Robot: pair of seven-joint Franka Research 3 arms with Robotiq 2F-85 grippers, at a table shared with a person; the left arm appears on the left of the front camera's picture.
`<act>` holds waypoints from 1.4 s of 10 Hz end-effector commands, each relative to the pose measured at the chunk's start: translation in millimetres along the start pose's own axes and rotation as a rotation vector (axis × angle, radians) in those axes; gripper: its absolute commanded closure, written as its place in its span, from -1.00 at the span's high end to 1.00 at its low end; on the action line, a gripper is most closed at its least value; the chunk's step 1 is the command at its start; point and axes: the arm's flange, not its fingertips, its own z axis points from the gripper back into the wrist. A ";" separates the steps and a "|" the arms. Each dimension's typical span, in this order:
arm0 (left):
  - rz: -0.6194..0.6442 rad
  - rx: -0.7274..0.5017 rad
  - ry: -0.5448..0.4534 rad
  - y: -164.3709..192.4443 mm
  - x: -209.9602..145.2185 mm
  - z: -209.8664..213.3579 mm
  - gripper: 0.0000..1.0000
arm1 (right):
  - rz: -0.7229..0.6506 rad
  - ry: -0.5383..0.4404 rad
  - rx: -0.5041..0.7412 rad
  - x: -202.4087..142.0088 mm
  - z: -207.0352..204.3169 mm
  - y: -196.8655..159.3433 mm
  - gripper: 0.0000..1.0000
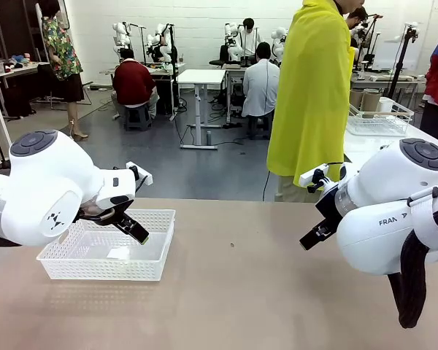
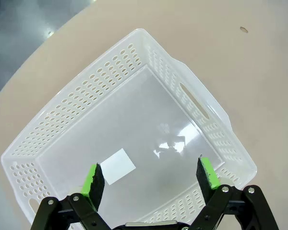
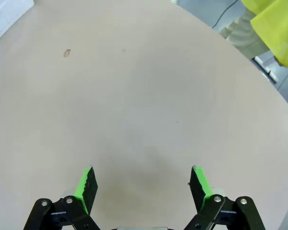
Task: Clean and organize the cups into the basket.
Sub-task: Pick up the Organizing basket and move it to the center of the table, then pick up the Reusable plastic cup from the right side of the table and place it inside the Organizing basket.
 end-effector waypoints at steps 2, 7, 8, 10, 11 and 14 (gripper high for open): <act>0.000 0.000 0.000 0.0 0.0 0.0 1.00 | 0.000 0.000 0.000 0.0 0.0 0.0 1.00; -0.312 -0.012 0.073 -14.4 -18.7 192.1 1.00 | 0.026 0.119 -0.034 -49.9 170.7 74.3 1.00; -0.297 0.022 0.057 -17.4 -29.7 205.8 1.00 | 0.010 0.115 -0.044 -60.6 178.9 76.1 1.00; -0.263 -0.025 0.048 -14.1 5.0 160.3 1.00 | 0.036 0.097 -0.045 13.0 139.1 49.1 1.00; -0.263 -0.025 0.048 -14.1 5.0 160.3 1.00 | 0.036 0.097 -0.045 13.0 139.1 49.1 1.00; 0.125 -0.826 -0.206 52.9 -0.9 196.4 1.00 | -0.168 -0.132 0.491 -9.9 170.7 15.4 1.00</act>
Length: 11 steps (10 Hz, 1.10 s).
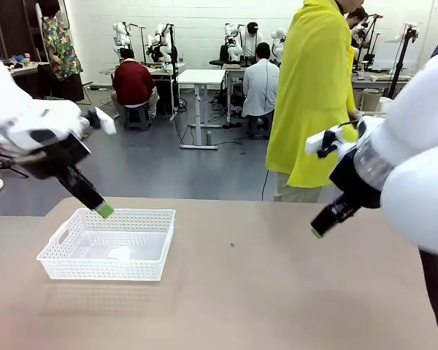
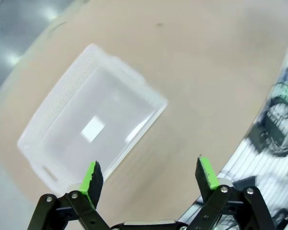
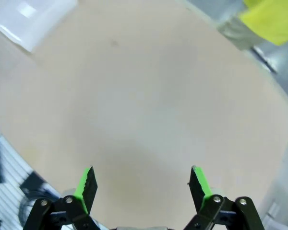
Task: Clean and organize the cups into the basket.
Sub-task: Pick up the Organizing basket and move it to the center of the table, then pick up the Reusable plastic cup from the right side of the table and place it inside the Organizing basket.
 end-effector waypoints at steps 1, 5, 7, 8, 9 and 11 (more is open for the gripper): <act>0.387 -0.696 -0.401 56.9 -9.0 39.2 1.00 | -0.284 -0.335 0.662 -51.4 24.5 -72.1 1.00; 0.708 -0.644 -0.513 150.5 -59.9 82.5 1.00 | -0.683 -0.643 1.055 -150.0 28.0 -189.5 1.00; 0.790 -0.602 -0.490 190.8 -105.7 97.5 1.00 | -0.750 -0.654 1.103 -195.2 39.8 -220.4 1.00; 0.823 -0.581 -0.455 201.7 -126.6 98.5 1.00 | -0.772 -0.656 1.098 -212.7 48.4 -228.5 1.00; 0.860 -0.553 -0.426 213.4 -148.8 101.1 1.00 | -0.802 -0.649 1.085 -231.6 61.4 -235.9 1.00; 0.894 -0.529 -0.425 222.7 -178.5 115.7 1.00 | -0.874 -0.563 1.017 -257.8 83.6 -244.7 1.00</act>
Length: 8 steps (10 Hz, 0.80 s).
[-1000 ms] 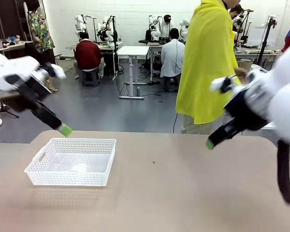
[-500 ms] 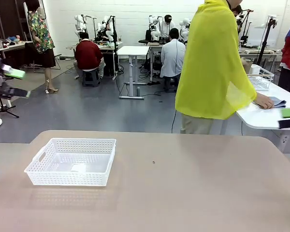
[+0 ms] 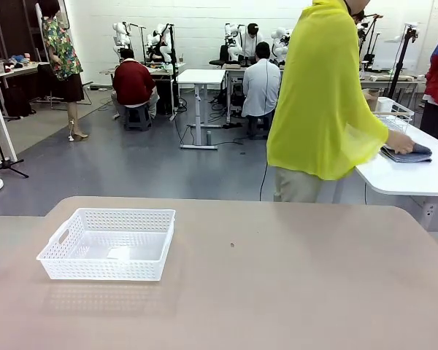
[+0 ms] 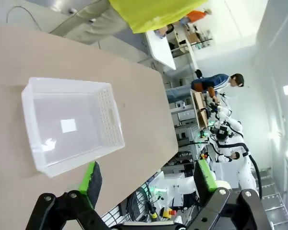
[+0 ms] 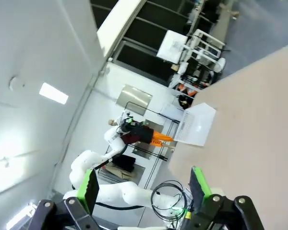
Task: Clean and organize the cups into the basket.
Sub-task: Pick up the Organizing basket and move it to the center of the table, then pick up the Reusable plastic cup from the right side of the table and place it inside the Organizing basket.
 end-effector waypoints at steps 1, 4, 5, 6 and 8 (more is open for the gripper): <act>-0.014 0.042 0.010 -7.9 -2.5 20.8 1.00 | -0.071 0.032 -0.171 -10.5 9.4 23.6 1.00; 0.007 0.087 -0.044 -6.9 -14.7 59.2 1.00 | -0.167 0.114 -0.356 -16.2 29.9 43.5 1.00; 0.018 0.104 -0.055 -6.0 -18.9 68.4 1.00 | -0.170 0.101 -0.372 -17.9 36.3 48.1 1.00; 0.024 0.106 -0.062 -3.8 -22.1 76.1 1.00 | -0.158 0.075 -0.392 -18.6 42.5 50.7 1.00; 0.020 0.093 -0.074 -1.2 -18.6 73.2 1.00 | -0.154 0.078 -0.386 -15.2 39.4 45.4 1.00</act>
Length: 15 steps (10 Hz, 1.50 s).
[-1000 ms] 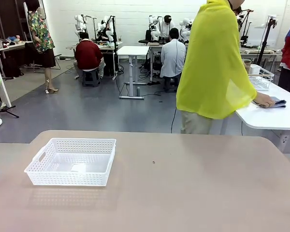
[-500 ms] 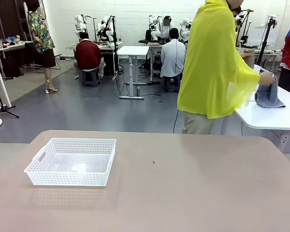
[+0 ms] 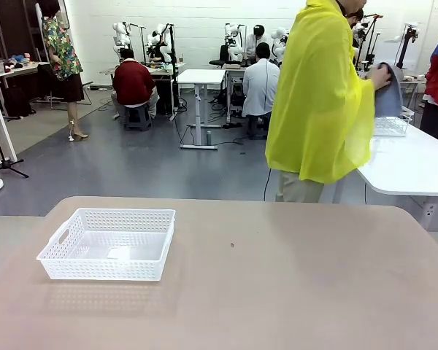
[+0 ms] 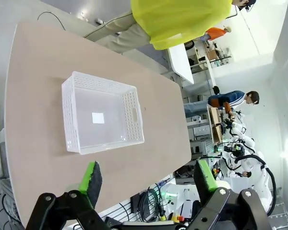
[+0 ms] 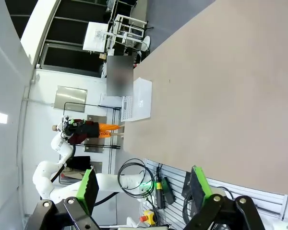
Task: Clean and organize the cups into the basket.
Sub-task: Pick up the Organizing basket and move it to the center of the table, then pick up the Reusable plastic cup from the right side of the table and place it inside the Organizing basket.
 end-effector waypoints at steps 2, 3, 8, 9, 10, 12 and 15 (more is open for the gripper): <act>-0.008 -0.013 0.006 -2.8 2.6 -5.9 1.00 | -0.005 0.019 0.007 2.8 -5.9 -2.5 1.00; -0.008 -0.013 0.006 -2.8 2.6 -5.9 1.00 | -0.005 0.019 0.007 2.8 -5.9 -2.5 1.00; -0.008 -0.013 0.006 -2.8 2.6 -5.9 1.00 | -0.005 0.019 0.007 2.8 -5.9 -2.5 1.00; -0.008 -0.013 0.006 -2.8 2.6 -5.9 1.00 | -0.005 0.019 0.007 2.8 -5.9 -2.5 1.00; -0.008 -0.013 0.006 -2.8 2.6 -5.9 1.00 | -0.005 0.019 0.007 2.8 -5.9 -2.5 1.00; -0.008 -0.013 0.006 -2.8 2.6 -5.9 1.00 | -0.005 0.019 0.007 2.8 -5.9 -2.5 1.00; -0.008 -0.013 0.006 -2.8 2.6 -5.9 1.00 | -0.005 0.019 0.007 2.8 -5.9 -2.5 1.00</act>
